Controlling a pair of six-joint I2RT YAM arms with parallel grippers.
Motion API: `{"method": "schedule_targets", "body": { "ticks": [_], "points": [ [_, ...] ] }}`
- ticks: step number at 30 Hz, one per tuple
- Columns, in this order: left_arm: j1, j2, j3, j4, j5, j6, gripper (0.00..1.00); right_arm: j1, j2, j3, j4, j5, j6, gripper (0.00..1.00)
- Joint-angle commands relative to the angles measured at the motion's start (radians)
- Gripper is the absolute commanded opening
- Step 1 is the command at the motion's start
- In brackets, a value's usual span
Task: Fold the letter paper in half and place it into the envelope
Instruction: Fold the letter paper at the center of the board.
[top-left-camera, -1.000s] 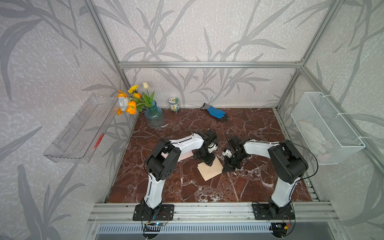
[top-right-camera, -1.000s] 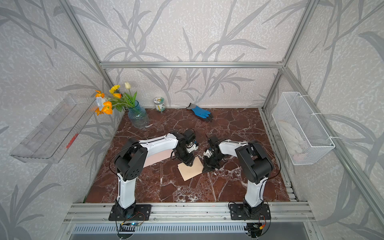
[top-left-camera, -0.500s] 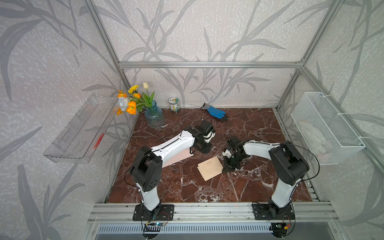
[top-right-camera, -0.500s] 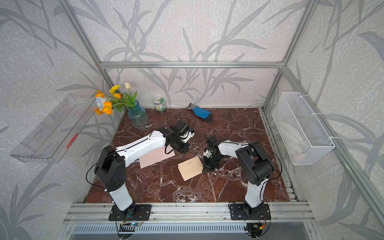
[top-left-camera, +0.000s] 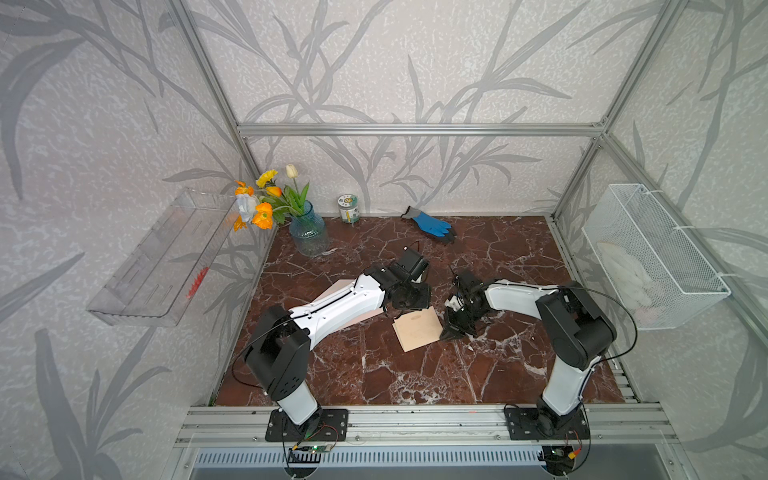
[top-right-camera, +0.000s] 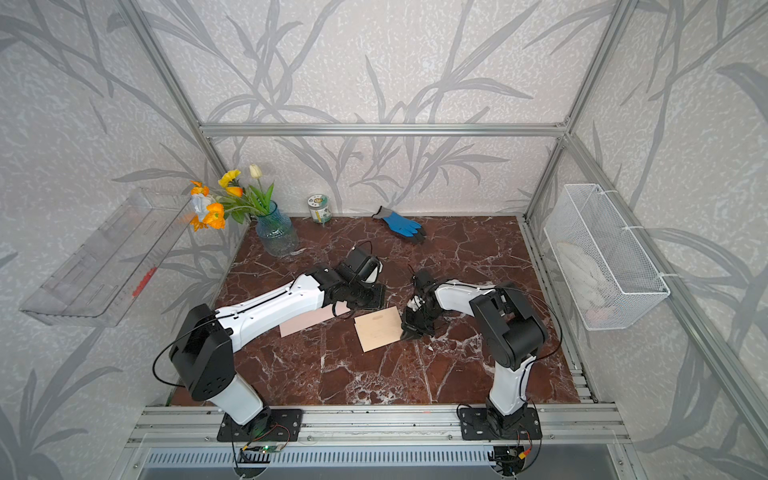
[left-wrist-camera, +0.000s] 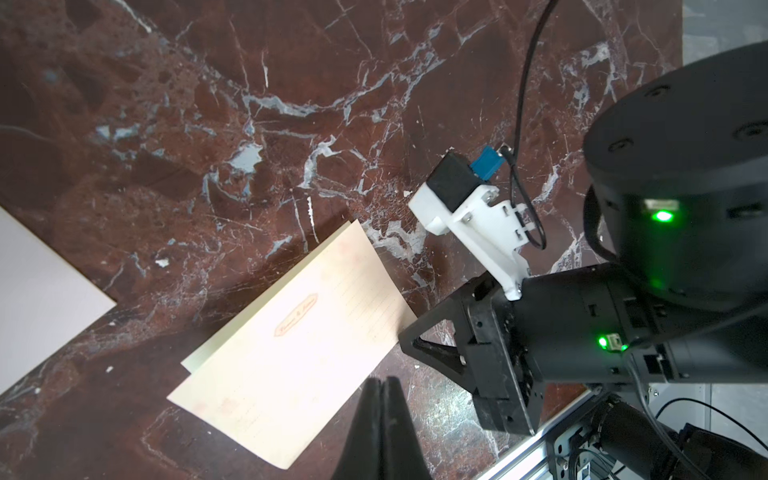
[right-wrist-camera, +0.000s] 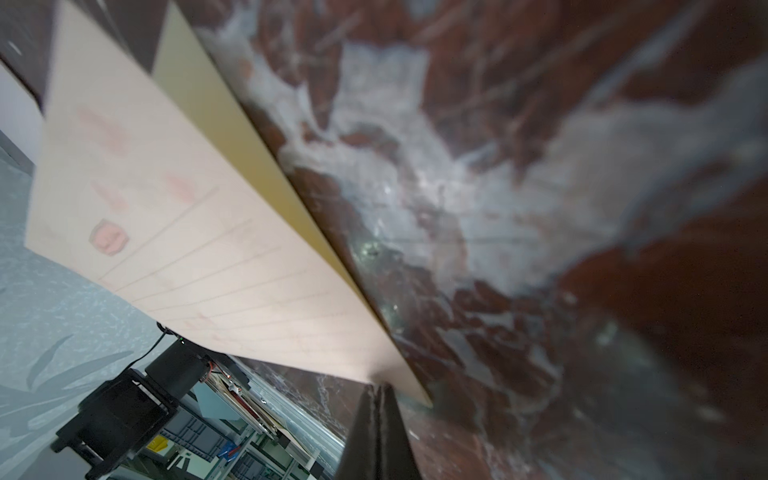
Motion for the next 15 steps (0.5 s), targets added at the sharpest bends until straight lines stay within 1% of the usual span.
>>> {"method": "schedule_targets", "body": {
  "ticks": [1,5,8,10,15],
  "points": [
    [-0.025,0.044,0.037,-0.045,-0.042,-0.113,0.00,0.016,0.031,-0.025,0.055,0.151,0.071,0.00],
    [-0.063,0.115,0.090,-0.095,-0.053,-0.127,0.00,0.030,0.009,-0.037,0.058,0.204,0.122,0.00],
    [-0.069,0.166,0.076,-0.080,-0.021,-0.149,0.00,0.031,0.003,-0.040,0.059,0.230,0.163,0.00],
    [-0.074,0.176,0.064,-0.069,0.009,-0.153,0.00,0.030,0.002,-0.041,0.057,0.244,0.182,0.00],
    [-0.087,0.172,0.031,-0.083,-0.004,-0.163,0.00,0.031,0.014,-0.032,0.063,0.250,0.204,0.00]
  ]
}}
